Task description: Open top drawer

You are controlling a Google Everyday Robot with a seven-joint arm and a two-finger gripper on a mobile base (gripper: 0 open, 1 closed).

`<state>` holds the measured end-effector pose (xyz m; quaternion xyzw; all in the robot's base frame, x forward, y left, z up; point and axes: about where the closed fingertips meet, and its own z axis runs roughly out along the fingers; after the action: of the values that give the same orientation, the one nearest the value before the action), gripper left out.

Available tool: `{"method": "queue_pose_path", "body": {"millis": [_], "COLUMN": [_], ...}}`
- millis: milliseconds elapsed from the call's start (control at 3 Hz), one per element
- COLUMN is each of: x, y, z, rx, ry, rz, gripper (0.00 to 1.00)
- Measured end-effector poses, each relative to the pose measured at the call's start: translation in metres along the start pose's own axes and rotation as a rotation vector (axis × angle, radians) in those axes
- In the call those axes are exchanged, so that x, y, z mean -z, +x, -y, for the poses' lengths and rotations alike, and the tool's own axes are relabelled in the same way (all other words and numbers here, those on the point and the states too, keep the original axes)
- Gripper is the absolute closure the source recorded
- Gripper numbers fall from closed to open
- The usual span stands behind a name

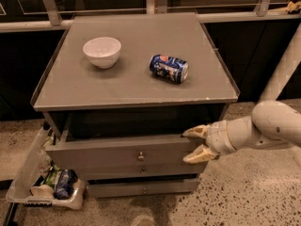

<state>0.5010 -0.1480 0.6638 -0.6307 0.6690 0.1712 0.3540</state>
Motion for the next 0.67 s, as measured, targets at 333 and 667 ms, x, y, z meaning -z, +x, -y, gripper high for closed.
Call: {"method": "queue_pose_path", "body": {"millis": [333,667], "x": [-0.0126,-0.0132], "y": [0.0133,0.0137], "z": [-0.001,-0.0012], "rx": [-0.032,-0.033], "ry": [-0.008,-0.009], "rz": [-0.002,-0.002], "gripper": [0.0,0.0]}}
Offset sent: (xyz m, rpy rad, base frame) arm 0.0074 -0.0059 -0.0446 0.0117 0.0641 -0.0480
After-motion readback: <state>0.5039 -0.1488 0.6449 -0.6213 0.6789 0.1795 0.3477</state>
